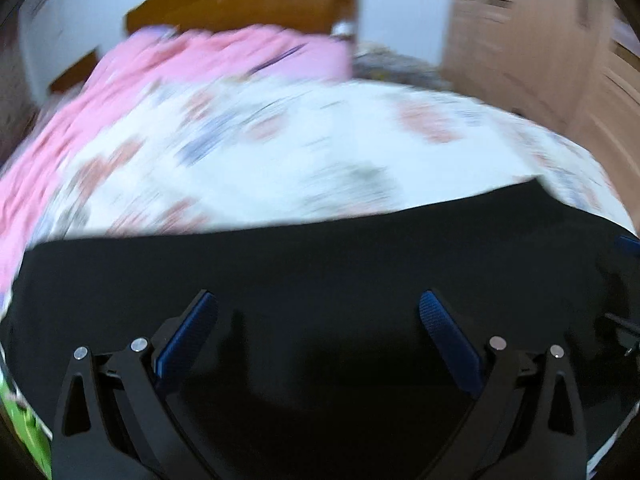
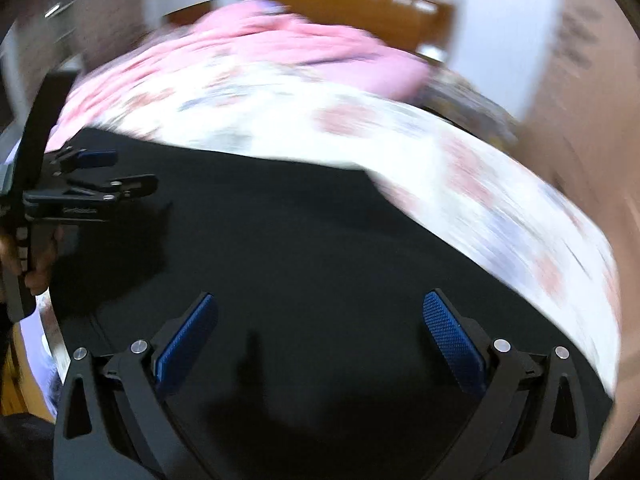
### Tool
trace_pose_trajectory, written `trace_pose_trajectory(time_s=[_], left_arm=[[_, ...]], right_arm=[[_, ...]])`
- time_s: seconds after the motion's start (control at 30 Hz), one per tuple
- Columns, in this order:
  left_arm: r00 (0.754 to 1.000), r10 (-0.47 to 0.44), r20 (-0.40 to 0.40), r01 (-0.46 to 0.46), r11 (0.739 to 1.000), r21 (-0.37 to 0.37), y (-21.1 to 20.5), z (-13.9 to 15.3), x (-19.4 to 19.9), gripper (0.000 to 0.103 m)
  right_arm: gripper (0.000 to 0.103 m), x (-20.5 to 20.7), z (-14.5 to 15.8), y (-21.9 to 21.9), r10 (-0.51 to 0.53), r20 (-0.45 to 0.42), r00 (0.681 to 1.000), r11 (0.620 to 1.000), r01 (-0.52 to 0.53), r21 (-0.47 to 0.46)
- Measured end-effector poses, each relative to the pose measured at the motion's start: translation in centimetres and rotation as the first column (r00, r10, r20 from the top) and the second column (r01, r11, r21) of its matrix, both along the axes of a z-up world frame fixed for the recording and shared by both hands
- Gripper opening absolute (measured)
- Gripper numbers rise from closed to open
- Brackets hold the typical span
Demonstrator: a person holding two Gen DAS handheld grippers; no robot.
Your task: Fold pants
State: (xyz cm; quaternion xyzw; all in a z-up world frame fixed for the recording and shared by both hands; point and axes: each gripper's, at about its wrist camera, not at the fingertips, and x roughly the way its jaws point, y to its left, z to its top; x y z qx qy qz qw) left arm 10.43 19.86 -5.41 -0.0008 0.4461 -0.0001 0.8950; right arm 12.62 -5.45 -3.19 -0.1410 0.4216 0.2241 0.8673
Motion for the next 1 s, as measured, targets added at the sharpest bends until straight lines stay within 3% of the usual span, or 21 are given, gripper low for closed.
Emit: trace_pose_trajectory(time_s=[0.07,0.13,0.2,0.33,0.4,0.5,0.6,0.77,1.0], left_arm=[[0.997,0.052,-0.052,-0.052,0.999,0.006,2.8,-1.6,-0.1,0.102],[0.999,0.032,-0.012,-0.033,0.997,-0.065,4.4,-2.0,-1.1,0.102],[1.000,0.010,-0.011,-0.011,1.000,-0.020,4.3,-2.1,-1.8,0.102],[1.000,-0.003,-0.016,0.003,1.000,-0.025,4.8,-2.1,-2.8,0.102],[1.000,0.014,-0.007,-0.015,0.999,-0.035,5.9,-1.4,-3.9,0.102],[0.993,0.092,0.069,-0.091,0.996,-0.026,9.3,1.0,-4.4,0.102],[0.982,0.169,0.078,-0.171,0.985,0.018,13.8,1.9,-2.6,0.102],[0.972,0.232,-0.032,-0.229,0.971,0.075,19.1,-0.9,1.1,0.101],[0.977,0.212,-0.015,-0.211,0.976,0.047,19.3,-1.5,-3.3,0.101]], right_arm=[[0.099,1.5,-1.5,2.9,0.021,-0.038,0.999,0.999,-0.022,-0.024],[0.099,2.1,-3.1,3.6,0.006,-0.070,0.998,0.999,-0.010,-0.051],[0.099,2.0,-3.2,2.2,-0.015,-0.081,0.997,1.000,0.016,0.015],[0.099,1.3,-3.2,-0.4,-0.057,-0.085,0.995,0.998,0.059,0.010],[0.099,1.2,-3.1,-0.5,-0.064,-0.083,0.994,0.998,0.064,-0.007],[0.099,1.3,-2.3,1.0,-0.094,-0.036,0.995,0.994,0.092,-0.050],[0.099,1.7,-0.6,4.4,-0.015,-0.003,1.000,1.000,0.015,0.014],[0.099,3.1,-0.5,12.2,0.119,-0.031,0.992,0.993,-0.118,0.029],[0.099,2.3,-3.4,16.5,0.185,-0.078,0.980,0.982,-0.187,-0.023]])
